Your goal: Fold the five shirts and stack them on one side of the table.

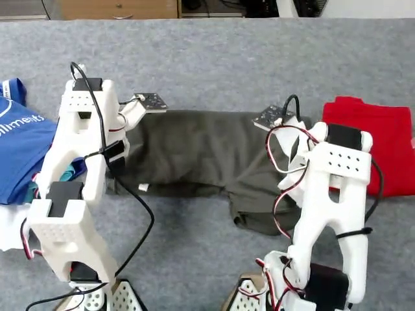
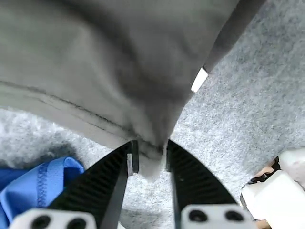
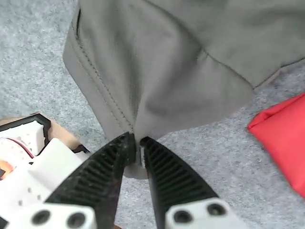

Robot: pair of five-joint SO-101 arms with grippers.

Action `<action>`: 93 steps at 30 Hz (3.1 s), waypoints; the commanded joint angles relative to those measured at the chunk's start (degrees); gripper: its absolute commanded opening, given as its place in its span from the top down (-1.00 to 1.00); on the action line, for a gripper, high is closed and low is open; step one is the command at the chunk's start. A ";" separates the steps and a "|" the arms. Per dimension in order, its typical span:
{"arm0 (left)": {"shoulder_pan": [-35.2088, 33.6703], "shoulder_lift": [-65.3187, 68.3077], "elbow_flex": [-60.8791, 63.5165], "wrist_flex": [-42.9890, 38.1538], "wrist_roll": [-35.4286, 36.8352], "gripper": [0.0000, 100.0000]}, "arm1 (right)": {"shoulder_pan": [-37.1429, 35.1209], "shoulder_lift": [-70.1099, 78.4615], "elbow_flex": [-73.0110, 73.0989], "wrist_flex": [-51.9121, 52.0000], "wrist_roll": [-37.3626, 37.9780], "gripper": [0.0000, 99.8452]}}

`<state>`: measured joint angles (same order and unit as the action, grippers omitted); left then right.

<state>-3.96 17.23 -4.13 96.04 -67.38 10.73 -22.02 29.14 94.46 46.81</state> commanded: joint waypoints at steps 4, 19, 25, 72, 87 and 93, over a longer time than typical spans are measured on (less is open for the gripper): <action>-1.23 -0.84 -0.53 3.08 0.70 0.73 | 1.63 -1.71 -0.40 1.41 -0.79 0.87; -4.22 -7.08 -10.55 3.78 1.23 0.90 | 10.59 -1.19 -17.10 6.68 2.46 0.65; -4.31 -12.35 -8.70 3.87 2.29 0.89 | 7.78 -1.54 -19.21 7.91 -2.11 0.65; 58.64 -2.95 -1.23 -18.11 51.69 0.64 | 18.86 -27.56 -39.34 7.56 -8.35 0.99; 61.89 11.30 -15.74 -14.77 51.60 0.64 | 18.86 -27.38 -39.34 7.56 -8.26 0.99; 58.81 12.62 -25.05 -14.33 51.69 0.64 | 18.86 -27.38 -39.25 7.56 -8.00 0.99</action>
<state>56.88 30.33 -23.03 81.10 -16.13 29.01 -49.36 -8.57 101.32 39.08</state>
